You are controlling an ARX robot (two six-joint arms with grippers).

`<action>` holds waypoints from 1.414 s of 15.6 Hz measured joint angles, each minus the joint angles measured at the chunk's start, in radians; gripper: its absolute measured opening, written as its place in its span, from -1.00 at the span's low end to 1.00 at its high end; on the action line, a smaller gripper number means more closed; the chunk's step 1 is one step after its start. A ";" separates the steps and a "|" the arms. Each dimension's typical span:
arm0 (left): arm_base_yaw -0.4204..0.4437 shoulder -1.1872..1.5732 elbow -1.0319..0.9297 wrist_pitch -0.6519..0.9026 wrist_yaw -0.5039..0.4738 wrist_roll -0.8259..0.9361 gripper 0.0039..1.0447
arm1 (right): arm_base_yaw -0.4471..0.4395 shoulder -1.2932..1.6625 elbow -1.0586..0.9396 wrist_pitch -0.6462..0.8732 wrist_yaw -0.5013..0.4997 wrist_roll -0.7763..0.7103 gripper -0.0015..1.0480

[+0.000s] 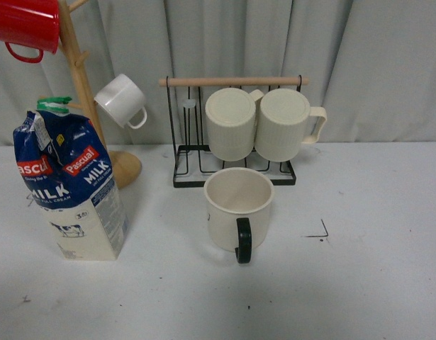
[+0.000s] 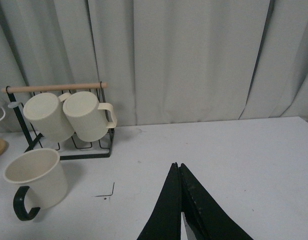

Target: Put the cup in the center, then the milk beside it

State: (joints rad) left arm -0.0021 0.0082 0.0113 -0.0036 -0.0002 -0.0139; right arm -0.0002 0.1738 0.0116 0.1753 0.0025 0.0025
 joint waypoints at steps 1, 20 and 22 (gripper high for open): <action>0.000 0.000 0.000 0.000 0.000 0.000 0.88 | 0.000 -0.057 0.001 -0.091 0.000 0.000 -0.96; 0.013 1.204 0.668 0.208 0.139 -0.153 0.88 | 0.000 -0.169 0.000 -0.179 -0.003 0.000 0.87; 0.014 1.352 0.717 0.250 0.137 -0.126 0.88 | 0.000 -0.169 0.000 -0.179 -0.003 0.000 0.87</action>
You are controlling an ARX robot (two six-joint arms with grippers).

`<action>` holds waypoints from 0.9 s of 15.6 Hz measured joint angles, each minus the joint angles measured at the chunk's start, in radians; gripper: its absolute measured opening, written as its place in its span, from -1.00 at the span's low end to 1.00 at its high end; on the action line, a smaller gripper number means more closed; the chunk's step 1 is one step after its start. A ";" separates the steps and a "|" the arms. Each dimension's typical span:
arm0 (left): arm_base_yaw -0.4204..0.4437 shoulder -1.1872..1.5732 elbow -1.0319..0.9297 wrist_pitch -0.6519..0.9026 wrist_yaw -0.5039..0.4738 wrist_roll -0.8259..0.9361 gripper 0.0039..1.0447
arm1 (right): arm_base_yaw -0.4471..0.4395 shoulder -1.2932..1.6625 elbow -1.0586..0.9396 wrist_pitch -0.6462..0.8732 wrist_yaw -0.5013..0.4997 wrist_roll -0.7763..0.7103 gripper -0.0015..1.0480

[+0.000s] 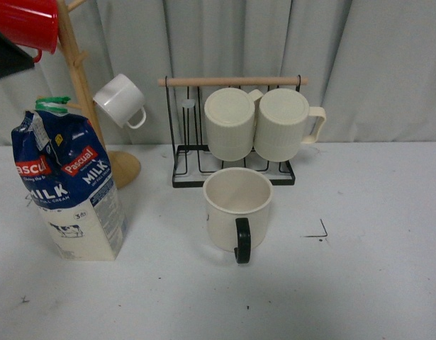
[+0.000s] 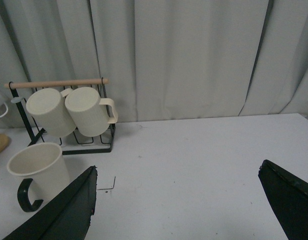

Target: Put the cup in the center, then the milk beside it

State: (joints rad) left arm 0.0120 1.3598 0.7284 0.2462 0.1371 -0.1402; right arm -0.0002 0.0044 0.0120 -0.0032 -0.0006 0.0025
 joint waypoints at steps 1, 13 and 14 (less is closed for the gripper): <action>-0.009 0.048 0.000 0.003 -0.017 0.014 0.88 | 0.000 0.000 0.000 0.000 0.000 0.000 0.87; -0.068 0.333 0.075 0.147 -0.161 0.032 0.14 | 0.000 0.000 0.000 0.000 0.000 0.000 0.87; -0.071 0.333 0.075 0.144 -0.161 0.018 -0.07 | 0.000 0.000 0.000 0.000 0.000 0.000 0.87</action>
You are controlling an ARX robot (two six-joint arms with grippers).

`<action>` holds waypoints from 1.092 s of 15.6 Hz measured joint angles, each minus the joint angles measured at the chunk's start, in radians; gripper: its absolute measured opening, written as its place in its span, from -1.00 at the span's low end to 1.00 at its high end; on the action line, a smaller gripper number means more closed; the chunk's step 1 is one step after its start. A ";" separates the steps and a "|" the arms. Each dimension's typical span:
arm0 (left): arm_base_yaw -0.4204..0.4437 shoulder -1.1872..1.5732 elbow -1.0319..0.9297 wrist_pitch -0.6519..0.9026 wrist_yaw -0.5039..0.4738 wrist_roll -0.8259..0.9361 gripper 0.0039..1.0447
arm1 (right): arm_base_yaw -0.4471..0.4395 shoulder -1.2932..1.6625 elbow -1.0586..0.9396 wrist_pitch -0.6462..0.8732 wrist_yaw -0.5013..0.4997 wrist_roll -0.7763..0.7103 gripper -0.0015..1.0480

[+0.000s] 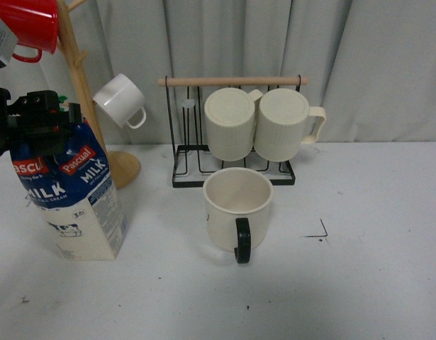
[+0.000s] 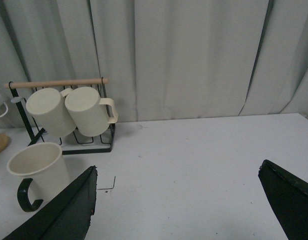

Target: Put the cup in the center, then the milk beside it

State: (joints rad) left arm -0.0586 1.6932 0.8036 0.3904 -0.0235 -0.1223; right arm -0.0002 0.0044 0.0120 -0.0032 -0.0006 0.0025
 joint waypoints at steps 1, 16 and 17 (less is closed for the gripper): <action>-0.011 -0.002 0.000 0.000 0.001 -0.008 -0.31 | 0.000 0.000 0.000 0.000 0.000 0.000 0.87; -0.246 -0.010 0.134 -0.119 -0.145 -0.061 -0.94 | 0.000 0.000 0.000 0.000 0.000 0.000 0.87; -0.255 0.011 0.134 -0.120 -0.155 -0.060 -0.94 | 0.000 0.000 0.000 0.000 0.000 0.000 0.87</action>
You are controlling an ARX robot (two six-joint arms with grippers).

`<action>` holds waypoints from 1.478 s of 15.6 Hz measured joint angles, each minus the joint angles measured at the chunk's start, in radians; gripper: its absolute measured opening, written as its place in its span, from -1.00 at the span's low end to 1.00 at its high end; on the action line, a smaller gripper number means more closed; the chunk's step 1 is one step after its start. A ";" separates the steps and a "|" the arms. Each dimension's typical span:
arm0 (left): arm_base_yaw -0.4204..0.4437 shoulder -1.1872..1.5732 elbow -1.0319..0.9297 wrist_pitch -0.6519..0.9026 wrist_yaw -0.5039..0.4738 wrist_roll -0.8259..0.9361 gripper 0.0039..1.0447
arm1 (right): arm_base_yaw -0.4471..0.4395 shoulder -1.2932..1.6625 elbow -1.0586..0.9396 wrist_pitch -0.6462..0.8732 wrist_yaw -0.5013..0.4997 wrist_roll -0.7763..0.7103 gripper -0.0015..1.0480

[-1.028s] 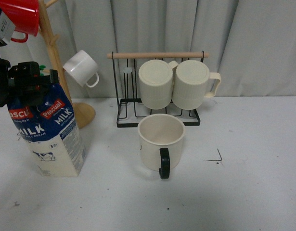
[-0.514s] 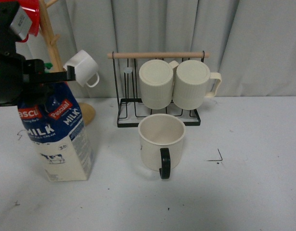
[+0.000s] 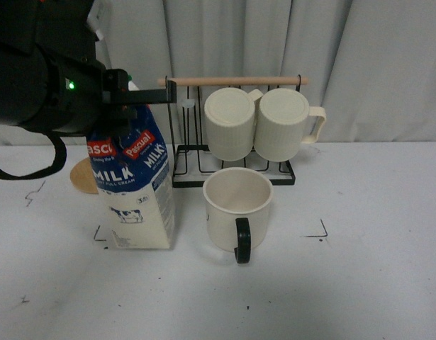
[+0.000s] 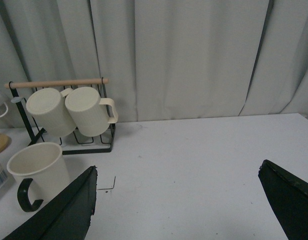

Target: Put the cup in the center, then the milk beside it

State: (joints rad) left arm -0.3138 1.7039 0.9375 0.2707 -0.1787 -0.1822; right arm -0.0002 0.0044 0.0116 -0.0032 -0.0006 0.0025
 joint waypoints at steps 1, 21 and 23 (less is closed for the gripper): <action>-0.012 0.013 0.000 0.000 -0.009 0.000 -0.94 | 0.000 0.000 0.000 0.000 0.000 0.000 0.87; -0.079 -0.175 -0.121 0.106 -0.050 -0.113 0.90 | 0.000 0.000 0.000 0.000 0.000 0.000 0.87; -0.043 -0.273 -0.182 0.132 -0.040 -0.116 0.86 | 0.000 0.000 0.000 0.000 0.000 0.000 0.87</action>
State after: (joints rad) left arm -0.3573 1.4307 0.7559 0.4030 -0.2188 -0.2985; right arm -0.0002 0.0044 0.0120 -0.0032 -0.0006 0.0025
